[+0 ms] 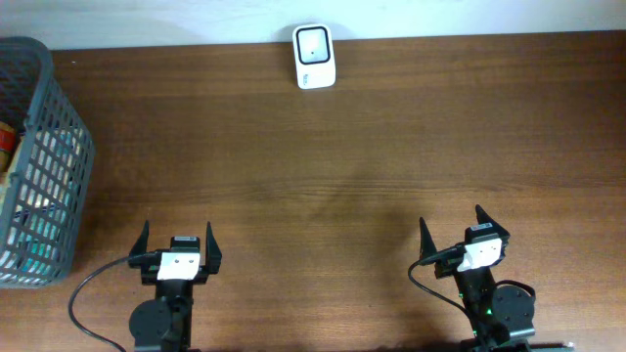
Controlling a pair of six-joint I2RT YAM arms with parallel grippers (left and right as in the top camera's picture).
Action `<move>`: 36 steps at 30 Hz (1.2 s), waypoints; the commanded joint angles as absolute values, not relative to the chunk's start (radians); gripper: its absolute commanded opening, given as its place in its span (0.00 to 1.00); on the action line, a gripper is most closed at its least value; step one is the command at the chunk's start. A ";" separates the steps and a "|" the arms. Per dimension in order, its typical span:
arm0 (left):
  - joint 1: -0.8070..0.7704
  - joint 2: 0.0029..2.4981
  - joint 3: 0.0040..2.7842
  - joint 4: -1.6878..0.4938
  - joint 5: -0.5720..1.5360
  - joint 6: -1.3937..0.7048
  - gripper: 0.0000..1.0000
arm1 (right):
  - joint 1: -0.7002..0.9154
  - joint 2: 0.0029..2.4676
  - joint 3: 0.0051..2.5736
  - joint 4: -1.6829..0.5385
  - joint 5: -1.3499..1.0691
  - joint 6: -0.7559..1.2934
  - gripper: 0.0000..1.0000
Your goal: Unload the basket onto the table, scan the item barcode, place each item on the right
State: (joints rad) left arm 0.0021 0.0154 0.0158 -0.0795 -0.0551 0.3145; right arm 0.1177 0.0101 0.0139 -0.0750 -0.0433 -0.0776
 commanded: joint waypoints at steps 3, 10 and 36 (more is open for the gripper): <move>-0.002 0.006 0.009 -0.080 -0.044 0.308 0.99 | 0.113 0.006 0.006 -0.076 -0.034 -0.066 0.99; -0.002 0.006 0.009 -0.080 -0.044 0.308 0.99 | 0.113 0.006 0.006 -0.076 -0.034 -0.066 0.99; -0.002 0.076 0.150 -0.064 0.064 0.300 0.99 | 0.113 0.006 0.006 -0.075 -0.034 -0.066 0.99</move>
State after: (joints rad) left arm 0.0021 0.0177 0.0330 -0.0330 0.0326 0.3107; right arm 0.1177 0.0101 0.0139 -0.0750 -0.0433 -0.0776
